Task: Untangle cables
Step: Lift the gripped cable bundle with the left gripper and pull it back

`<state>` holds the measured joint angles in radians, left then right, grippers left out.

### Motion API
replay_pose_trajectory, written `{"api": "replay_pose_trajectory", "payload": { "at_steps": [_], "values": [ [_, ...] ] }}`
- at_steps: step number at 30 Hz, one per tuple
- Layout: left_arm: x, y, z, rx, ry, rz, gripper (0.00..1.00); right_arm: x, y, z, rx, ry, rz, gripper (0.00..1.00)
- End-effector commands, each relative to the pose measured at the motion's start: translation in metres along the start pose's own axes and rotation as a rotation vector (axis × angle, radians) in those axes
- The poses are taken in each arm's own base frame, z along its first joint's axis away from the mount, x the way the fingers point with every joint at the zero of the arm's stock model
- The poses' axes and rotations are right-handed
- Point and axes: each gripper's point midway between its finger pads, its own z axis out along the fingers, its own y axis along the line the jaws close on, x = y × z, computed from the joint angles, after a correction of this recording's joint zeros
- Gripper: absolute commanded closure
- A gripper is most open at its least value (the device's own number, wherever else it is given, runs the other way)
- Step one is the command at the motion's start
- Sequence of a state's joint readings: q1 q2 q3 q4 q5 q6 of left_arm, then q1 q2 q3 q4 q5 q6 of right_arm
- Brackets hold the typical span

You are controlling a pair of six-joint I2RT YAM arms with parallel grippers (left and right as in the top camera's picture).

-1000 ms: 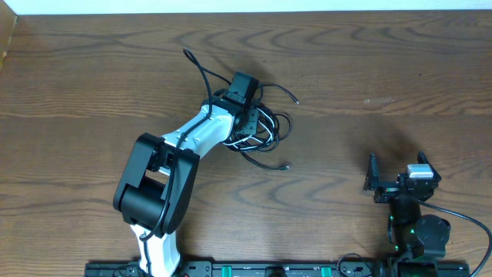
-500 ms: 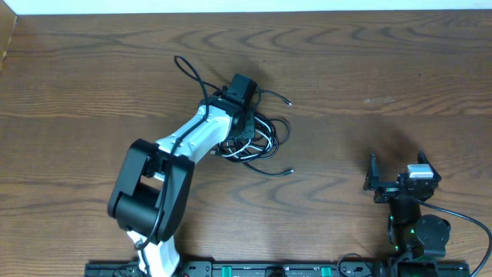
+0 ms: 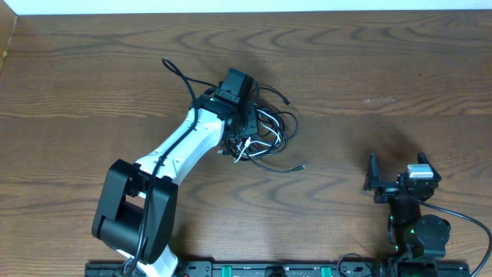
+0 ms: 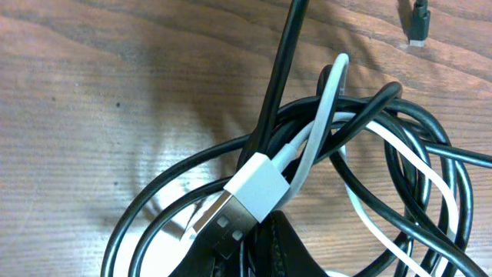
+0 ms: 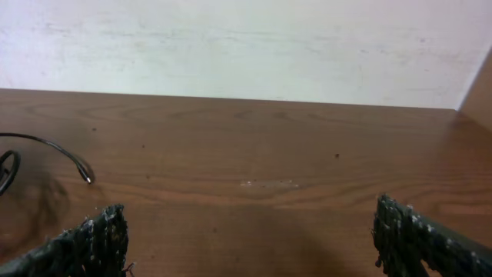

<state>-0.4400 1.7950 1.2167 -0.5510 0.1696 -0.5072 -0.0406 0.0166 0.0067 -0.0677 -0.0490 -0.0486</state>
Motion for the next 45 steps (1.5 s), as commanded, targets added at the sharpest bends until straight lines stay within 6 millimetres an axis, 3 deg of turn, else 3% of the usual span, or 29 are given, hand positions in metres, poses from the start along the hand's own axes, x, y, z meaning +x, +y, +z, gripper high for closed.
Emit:
{"api": "replay_pose_trajectory", "payload": {
  "at_steps": [1,10,19,23,29,33,39,45],
  "values": [
    [0.006,-0.009,-0.003,0.056,0.034,-0.039,0.93,0.000,0.002,0.000,-0.007,-0.004,-0.013,0.01],
    [0.028,-0.042,-0.015,0.245,0.164,-0.079,0.93,-0.001,0.002,0.000,-0.007,-0.005,-0.013,0.01],
    [0.027,-0.050,-0.031,0.285,0.154,-0.095,0.93,-0.001,0.002,0.000,-0.007,-0.005,-0.013,0.01],
    [0.026,-0.057,-0.048,0.307,0.132,-0.117,0.93,-0.001,0.002,0.000,-0.007,-0.005,-0.013,0.01],
    [0.028,-0.075,-0.095,0.381,0.053,-0.062,0.93,-0.001,0.002,0.000,-0.007,-0.005,-0.013,0.01],
    [0.026,-0.079,-0.115,0.410,0.010,-0.048,0.93,0.000,0.002,0.000,-0.007,-0.004,-0.013,0.01],
    [0.026,-0.082,-0.135,0.443,-0.026,-0.035,0.92,-0.001,0.002,0.000,-0.007,-0.005,-0.013,0.01],
    [0.029,-0.079,-0.136,0.434,-0.024,-0.025,0.92,0.000,0.002,0.000,-0.007,-0.004,-0.013,0.01]
  ]
}}
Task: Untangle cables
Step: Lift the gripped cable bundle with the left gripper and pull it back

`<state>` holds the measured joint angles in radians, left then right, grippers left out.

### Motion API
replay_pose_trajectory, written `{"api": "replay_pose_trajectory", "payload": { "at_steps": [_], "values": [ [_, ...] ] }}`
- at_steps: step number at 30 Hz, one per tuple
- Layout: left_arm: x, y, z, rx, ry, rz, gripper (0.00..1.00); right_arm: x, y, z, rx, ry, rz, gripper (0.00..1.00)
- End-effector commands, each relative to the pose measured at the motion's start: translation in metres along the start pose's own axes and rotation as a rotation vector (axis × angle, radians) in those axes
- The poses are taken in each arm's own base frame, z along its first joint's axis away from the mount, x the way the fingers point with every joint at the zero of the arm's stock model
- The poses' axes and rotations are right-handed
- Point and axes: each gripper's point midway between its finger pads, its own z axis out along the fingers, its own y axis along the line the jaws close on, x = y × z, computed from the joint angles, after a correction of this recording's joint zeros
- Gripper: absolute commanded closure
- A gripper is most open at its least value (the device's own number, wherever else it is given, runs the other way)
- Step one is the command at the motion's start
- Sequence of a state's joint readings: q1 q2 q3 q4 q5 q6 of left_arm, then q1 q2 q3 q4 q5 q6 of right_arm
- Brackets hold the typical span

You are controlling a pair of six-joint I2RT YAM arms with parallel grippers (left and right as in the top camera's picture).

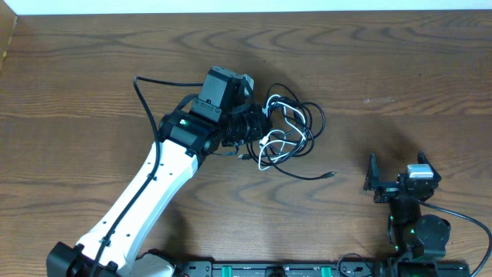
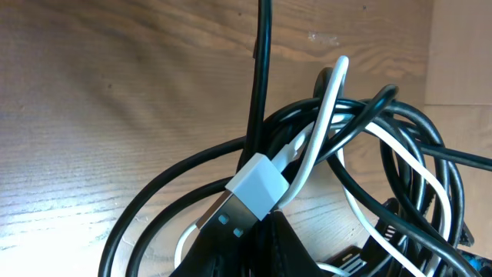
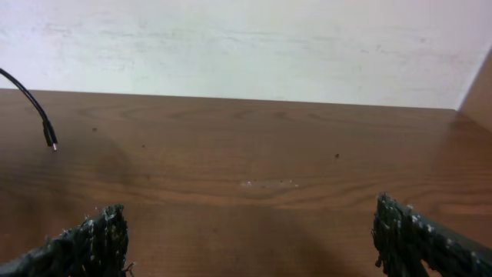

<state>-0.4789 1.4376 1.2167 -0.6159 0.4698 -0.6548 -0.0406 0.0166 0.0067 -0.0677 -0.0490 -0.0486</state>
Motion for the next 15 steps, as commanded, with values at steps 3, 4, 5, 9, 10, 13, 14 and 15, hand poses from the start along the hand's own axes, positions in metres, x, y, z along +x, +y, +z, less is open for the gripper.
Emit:
{"api": "replay_pose_trajectory", "payload": {
  "at_steps": [3,4,5,9,10,13,14,15],
  "values": [
    [0.0031,-0.0032,-0.0050,0.017,0.004,0.057,0.92,-0.0005,0.0016,-0.0004,-0.007,-0.005,-0.013,0.01],
    [0.0030,-0.0033,-0.0050,0.018,0.003,0.105,0.92,-0.0005,0.0017,-0.0004,-0.007,-0.005,-0.013,0.01],
    [0.0031,-0.0033,-0.0050,0.018,0.003,0.121,0.93,-0.0005,0.0017,-0.0004,-0.007,-0.005,-0.013,0.01],
    [0.0031,-0.0033,-0.0050,0.018,0.003,0.134,0.92,-0.0005,0.0016,-0.0004,-0.007,-0.005,-0.013,0.01],
    [0.0032,-0.0032,-0.0050,0.017,0.003,0.133,0.93,-0.0005,0.0016,-0.0004,-0.007,-0.005,-0.013,0.01],
    [0.0043,-0.0021,-0.0050,0.013,0.008,0.131,0.94,-0.0005,0.0017,-0.0004,-0.007,-0.005,-0.013,0.01],
    [0.0051,-0.0012,-0.0049,0.010,0.012,0.128,0.92,-0.0005,0.0016,-0.0004,-0.007,-0.005,-0.013,0.01],
    [0.0066,0.0004,-0.0048,0.004,0.018,0.123,0.92,-0.0005,0.0016,-0.0004,-0.007,-0.005,-0.013,0.01]
  ]
}}
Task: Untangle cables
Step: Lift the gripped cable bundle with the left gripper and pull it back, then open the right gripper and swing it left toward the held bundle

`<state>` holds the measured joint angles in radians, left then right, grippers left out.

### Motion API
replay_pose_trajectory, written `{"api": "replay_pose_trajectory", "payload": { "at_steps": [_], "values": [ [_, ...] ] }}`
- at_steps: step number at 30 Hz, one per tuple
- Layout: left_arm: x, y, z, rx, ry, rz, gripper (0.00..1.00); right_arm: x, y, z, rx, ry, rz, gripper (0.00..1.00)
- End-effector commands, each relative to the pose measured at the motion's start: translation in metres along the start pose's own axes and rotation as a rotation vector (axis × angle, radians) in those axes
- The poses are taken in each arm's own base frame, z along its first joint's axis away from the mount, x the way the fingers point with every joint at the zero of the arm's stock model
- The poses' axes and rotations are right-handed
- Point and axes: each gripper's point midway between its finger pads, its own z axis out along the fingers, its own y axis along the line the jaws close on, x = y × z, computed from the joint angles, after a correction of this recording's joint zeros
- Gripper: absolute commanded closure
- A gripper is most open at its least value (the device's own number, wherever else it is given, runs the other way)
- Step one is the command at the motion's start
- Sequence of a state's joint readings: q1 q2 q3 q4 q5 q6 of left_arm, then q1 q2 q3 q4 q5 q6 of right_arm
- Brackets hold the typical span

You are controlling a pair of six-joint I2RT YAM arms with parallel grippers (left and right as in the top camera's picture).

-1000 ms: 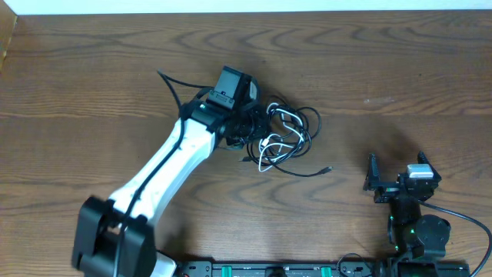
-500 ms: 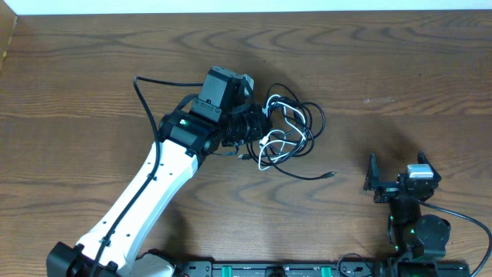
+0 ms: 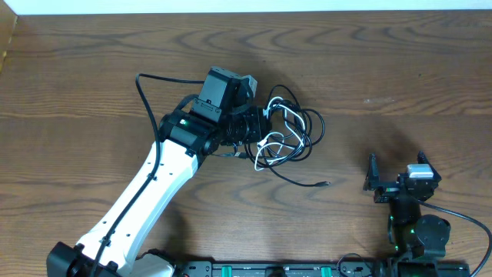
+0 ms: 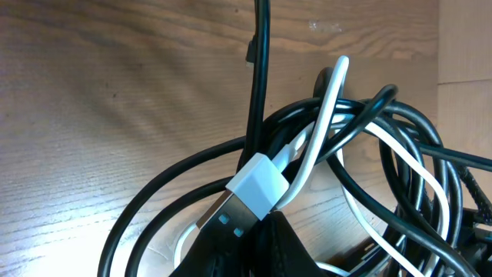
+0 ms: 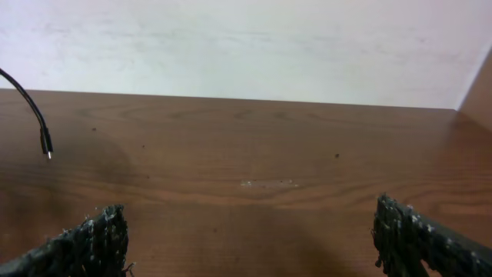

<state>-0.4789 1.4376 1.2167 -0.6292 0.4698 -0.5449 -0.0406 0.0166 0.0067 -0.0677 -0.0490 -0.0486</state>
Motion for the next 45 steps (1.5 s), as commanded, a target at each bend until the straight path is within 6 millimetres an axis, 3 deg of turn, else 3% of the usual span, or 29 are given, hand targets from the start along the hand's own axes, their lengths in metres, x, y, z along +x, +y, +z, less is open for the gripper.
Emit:
{"api": "replay_pose_trajectory", "payload": {
  "at_steps": [1,6,12,19,25,35,38,45],
  "values": [
    [0.005,0.000,-0.005,0.001,0.009,0.002,0.93,-0.001,0.002,0.000,-0.007,-0.005,-0.013,0.01],
    [0.010,0.029,-0.005,-0.167,-0.029,-0.260,0.93,-0.001,0.002,0.000,-0.007,-0.005,-0.013,0.01],
    [0.018,0.014,0.002,-0.164,-0.036,-0.287,0.93,-0.001,0.002,0.000,-0.007,-0.005,-0.013,0.01],
    [0.027,0.024,0.002,-0.274,-0.099,-0.409,0.93,-0.001,0.002,0.000,-0.007,-0.005,-0.013,0.01],
    [0.021,0.035,0.000,-0.310,-0.180,-0.584,0.93,-0.001,0.002,0.000,-0.007,-0.005,-0.013,0.01],
    [0.038,0.066,-0.010,-0.473,-0.164,-0.544,0.92,-0.001,0.002,0.000,-0.007,-0.005,-0.013,0.01],
    [0.040,0.066,-0.011,-0.482,-0.139,-0.466,0.93,-0.011,0.014,-0.001,-0.082,-0.049,0.022,0.01],
    [0.038,0.065,-0.010,-0.476,-0.144,-0.466,0.93,-0.004,0.021,-0.002,-0.120,-0.017,0.027,0.01]
  ]
}}
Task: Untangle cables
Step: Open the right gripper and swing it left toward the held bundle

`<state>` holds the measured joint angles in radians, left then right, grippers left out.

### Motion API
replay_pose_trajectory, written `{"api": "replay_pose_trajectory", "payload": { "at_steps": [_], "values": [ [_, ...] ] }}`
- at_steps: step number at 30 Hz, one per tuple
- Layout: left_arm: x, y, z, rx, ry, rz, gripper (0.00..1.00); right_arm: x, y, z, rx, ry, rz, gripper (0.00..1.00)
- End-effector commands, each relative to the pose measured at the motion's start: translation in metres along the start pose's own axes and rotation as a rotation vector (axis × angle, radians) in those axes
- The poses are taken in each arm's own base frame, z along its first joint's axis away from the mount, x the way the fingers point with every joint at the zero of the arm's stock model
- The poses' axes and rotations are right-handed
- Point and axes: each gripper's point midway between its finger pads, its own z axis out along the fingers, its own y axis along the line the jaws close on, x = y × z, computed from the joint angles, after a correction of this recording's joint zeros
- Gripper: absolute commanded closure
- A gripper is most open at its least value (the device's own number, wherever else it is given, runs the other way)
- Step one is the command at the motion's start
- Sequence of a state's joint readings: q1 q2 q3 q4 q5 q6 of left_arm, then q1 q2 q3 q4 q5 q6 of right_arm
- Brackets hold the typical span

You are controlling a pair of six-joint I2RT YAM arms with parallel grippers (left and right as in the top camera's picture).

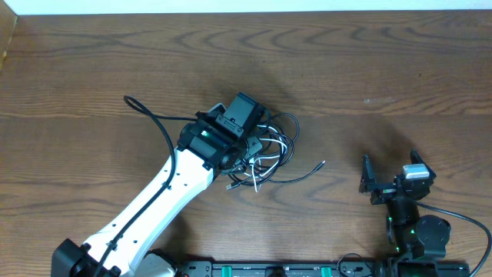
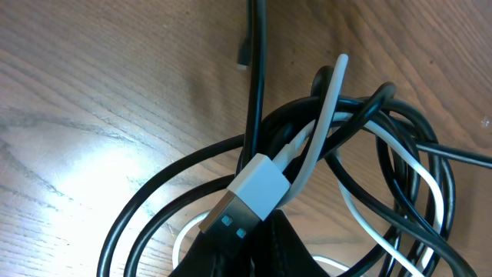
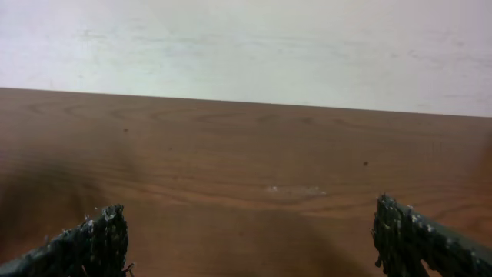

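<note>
A knot of black and white cables point(image 1: 267, 156) lies mid-table, just right of my left gripper point(image 1: 244, 141). In the left wrist view that gripper point(image 2: 257, 232) is shut on the white USB plug point(image 2: 260, 185), with black cable loops point(image 2: 400, 146) and a white cable point(image 2: 327, 115) wound round it. One black cable point(image 1: 146, 114) trails off to the left. A thin black tail point(image 1: 315, 168) points right. My right gripper point(image 1: 392, 182) sits near the front right, and the right wrist view shows this gripper point(image 3: 250, 235) open and empty, far from the cables.
The brown wooden table point(image 1: 384, 69) stretches bare behind and to the right of the knot. A pale wall point(image 3: 246, 38) stands beyond the table's far edge. The arms' base rail point(image 1: 269, 269) runs along the front.
My left gripper, still shut on the plug, has turned and come a little nearer, and the knot has shifted left and forward. The black tail no longer shows in the right wrist view, which has turned slightly.
My left gripper held the white plug with the knot at mid-table. Then the arm had reached out, the knot sat further right and more spread, and a black tail showed before the right wrist camera. Now the knot is back near the middle, still tangled.
</note>
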<state>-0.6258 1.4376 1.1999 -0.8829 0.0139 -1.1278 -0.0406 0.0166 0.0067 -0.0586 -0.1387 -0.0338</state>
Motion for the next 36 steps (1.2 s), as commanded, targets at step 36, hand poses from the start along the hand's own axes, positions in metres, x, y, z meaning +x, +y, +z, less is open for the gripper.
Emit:
{"api": "replay_pose_trajectory", "payload": {
  "at_steps": [36],
  "values": [
    [-0.001,-0.009,-0.004,0.051,-0.011,0.234,0.92,-0.005,0.114,-0.043,-0.707,0.190,0.586,0.01]
  ]
}}
